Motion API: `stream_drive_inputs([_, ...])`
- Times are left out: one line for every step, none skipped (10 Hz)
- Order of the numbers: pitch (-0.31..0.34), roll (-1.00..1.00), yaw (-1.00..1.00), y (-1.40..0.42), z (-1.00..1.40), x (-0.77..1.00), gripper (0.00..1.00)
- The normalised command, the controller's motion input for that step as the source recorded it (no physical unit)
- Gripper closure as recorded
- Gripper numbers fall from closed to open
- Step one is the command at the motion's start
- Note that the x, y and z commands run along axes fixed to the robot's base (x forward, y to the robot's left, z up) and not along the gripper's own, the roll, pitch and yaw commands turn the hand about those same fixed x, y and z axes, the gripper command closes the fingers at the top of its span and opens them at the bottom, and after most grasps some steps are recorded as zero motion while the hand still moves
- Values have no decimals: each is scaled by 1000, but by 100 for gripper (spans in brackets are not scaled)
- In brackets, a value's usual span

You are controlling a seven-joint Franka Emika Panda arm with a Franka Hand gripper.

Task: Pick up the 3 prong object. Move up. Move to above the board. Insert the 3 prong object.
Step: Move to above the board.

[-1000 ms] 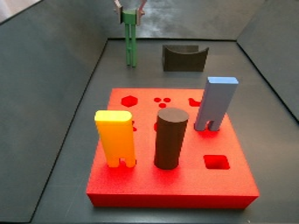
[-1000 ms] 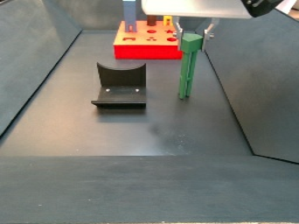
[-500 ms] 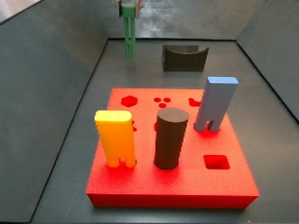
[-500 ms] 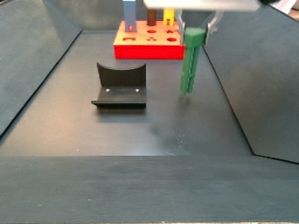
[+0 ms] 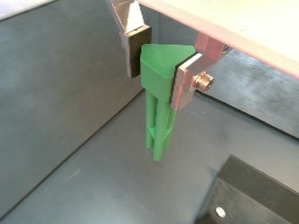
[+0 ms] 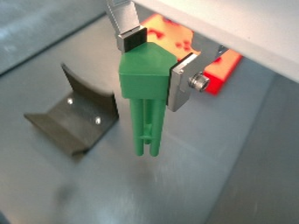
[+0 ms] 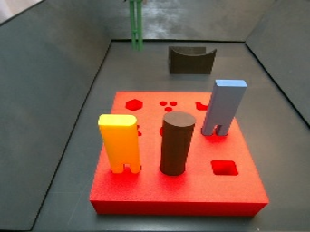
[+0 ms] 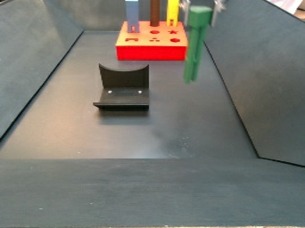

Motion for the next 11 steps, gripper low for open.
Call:
stream_drive_inputs([-26,-26,332,-331,1000,205,100])
stream_drive_inputs([7,-42,173,-255,1000,161,100])
stream_drive_inputs([18,-53,130,-243,1000,150,100])
stream_drive_inputs([41,-68,76,-201,1000,125,100])
stream_drive_inputs([52,-72,53,-163,948,98,100])
stream_drive_inputs([57,-67,39,-99,738,56,100])
stream_drive_inputs([57,-71,34,-75,634,38,100])
stream_drive_inputs([55,-79,30,-45,426,17,100])
stream_drive_inputs([55,-82,24,-33,271,9,100])
stream_drive_inputs([301,-76,108,-1000,169,113,100])
stream_drive_inputs([299,-69,105,-1000,157,116,100])
